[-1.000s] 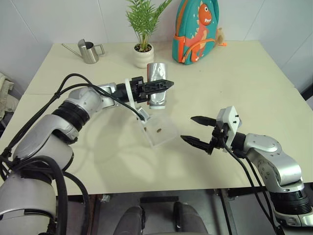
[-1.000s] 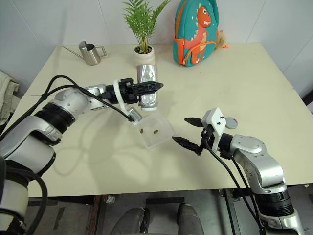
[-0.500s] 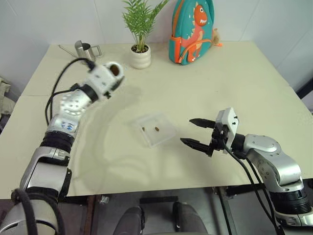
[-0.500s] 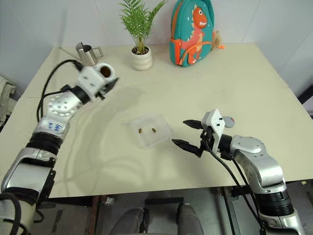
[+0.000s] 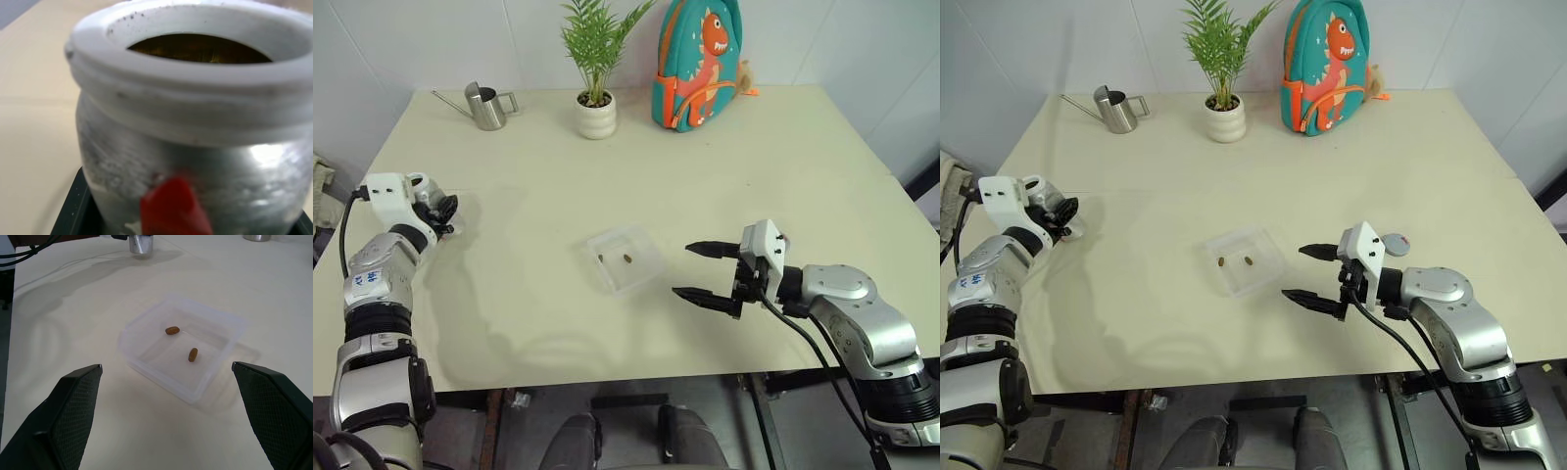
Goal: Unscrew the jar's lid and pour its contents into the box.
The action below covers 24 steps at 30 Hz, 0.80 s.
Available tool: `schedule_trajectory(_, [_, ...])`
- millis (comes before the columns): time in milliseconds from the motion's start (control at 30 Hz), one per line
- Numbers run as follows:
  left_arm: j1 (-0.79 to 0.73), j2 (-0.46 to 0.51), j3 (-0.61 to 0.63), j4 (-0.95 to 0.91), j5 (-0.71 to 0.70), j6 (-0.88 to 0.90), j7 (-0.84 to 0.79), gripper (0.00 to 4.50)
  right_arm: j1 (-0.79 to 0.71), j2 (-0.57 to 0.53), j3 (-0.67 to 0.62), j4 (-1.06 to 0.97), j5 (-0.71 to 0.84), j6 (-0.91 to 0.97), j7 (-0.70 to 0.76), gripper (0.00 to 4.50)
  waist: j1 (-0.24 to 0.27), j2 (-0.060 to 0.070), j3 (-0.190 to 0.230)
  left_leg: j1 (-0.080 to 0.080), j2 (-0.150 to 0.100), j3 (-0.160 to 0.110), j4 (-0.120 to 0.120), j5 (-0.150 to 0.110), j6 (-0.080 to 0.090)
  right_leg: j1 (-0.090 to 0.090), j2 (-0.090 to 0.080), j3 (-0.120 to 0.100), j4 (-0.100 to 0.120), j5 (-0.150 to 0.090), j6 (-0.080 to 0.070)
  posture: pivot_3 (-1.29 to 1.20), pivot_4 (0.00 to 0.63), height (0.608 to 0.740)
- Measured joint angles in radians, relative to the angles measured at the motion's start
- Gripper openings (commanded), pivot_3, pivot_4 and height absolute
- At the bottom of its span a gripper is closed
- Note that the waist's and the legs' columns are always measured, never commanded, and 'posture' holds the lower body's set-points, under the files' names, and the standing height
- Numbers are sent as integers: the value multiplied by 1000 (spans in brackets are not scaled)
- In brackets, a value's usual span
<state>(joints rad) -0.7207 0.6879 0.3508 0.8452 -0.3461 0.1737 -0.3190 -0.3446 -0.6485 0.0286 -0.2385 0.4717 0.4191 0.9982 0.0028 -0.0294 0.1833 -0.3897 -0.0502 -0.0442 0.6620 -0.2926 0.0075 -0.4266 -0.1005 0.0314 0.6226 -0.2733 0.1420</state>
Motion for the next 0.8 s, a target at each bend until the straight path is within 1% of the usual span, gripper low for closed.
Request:
schedule_trajectory(67, [20,0,4,2,7,-14,-2,2755,-3,6,2,17,-15,-17,-3,4500,-1,0,0,0,0,0,0,1,-2,0,0,0,0,0,0,0,150,740])
schedule_trajectory(100, [36,0,5,0,12,-20,-6,2984,-4,8,3,21,-21,-27,-4,4500,-2,0,0,0,0,1,0,0,-3,0,0,0,0,0,0,0,150,740])
schedule_trajectory(267, [99,-2,22,-17,11,-21,-35,4468,-13,8,3,31,-22,-28,-2,4500,-6,0,0,0,2,1,0,-1,-3,0,1,0,-1,0,0,0,150,740])
schedule_trajectory(333, [104,-2,29,-22,11,-23,-39,4468,-13,8,3,32,-22,-28,-1,4500,-4,0,0,0,2,1,0,-1,-4,0,1,0,-1,0,0,0,150,740])
schedule_trajectory(400, [125,-1,38,-51,14,-65,-43,4468,-14,8,3,33,-22,-28,0,4500,-4,0,0,0,2,1,0,-1,-4,0,1,0,-1,0,-1,0,150,740])
schedule_trajectory(500, [179,39,9,-109,56,-60,-70,4468,-17,8,3,32,-22,-28,0,4500,-8,0,0,0,3,2,-1,-1,-4,0,1,0,-1,0,-1,0,150,740])
schedule_trajectory(567, [242,71,3,-161,72,-54,-96,4468,-18,8,3,32,-21,-28,0,4500,-12,0,0,1,4,2,-1,-4,-1,-1,1,1,-2,0,-1,0,150,740])
schedule_trajectory(667, [319,104,6,-218,73,-38,-143,4468,-18,7,1,29,-19,-27,0,4500,-7,0,0,0,5,2,-2,-5,-1,-1,-1,0,-2,0,-3,0,150,740])
schedule_trajectory(800, [479,178,1,-315,98,-56,-246,4468,-8,-6,-7,17,-16,-27,9,4500,-8,0,0,1,9,2,-2,-7,-2,-1,0,0,-4,-1,-5,0,150,740])
